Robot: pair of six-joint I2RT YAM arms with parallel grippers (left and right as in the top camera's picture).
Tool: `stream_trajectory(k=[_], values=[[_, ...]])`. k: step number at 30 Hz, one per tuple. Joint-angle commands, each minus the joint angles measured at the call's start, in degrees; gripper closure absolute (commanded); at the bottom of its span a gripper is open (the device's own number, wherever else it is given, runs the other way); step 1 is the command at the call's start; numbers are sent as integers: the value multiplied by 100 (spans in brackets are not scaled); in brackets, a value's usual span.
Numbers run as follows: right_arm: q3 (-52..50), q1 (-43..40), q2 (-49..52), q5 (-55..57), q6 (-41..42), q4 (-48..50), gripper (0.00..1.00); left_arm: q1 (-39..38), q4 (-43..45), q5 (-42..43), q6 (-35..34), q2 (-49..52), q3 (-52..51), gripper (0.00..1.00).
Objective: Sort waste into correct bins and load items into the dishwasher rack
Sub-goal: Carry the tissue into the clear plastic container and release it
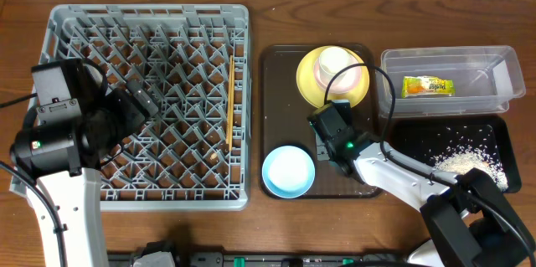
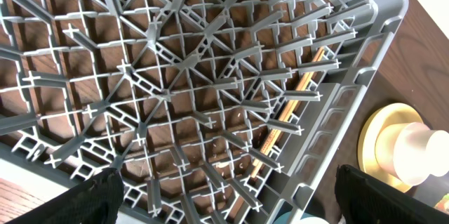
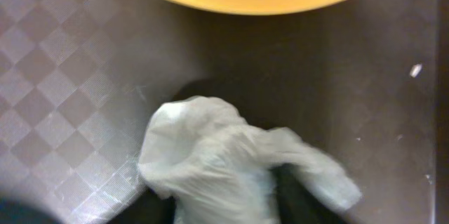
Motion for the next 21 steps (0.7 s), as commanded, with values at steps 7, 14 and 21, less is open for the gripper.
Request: stream_trajectory(k=[7, 14, 21], values=[[275, -302, -988, -63, -2, -195, 98, 31, -15, -31, 35, 7, 72, 3], [732, -1792, -1930, -542, 0, -66, 99, 31, -13, -31, 35, 7, 72, 3], [778, -3370, -1899, -1394, 396, 581, 99, 31, -13, -31, 35, 7, 72, 3]])
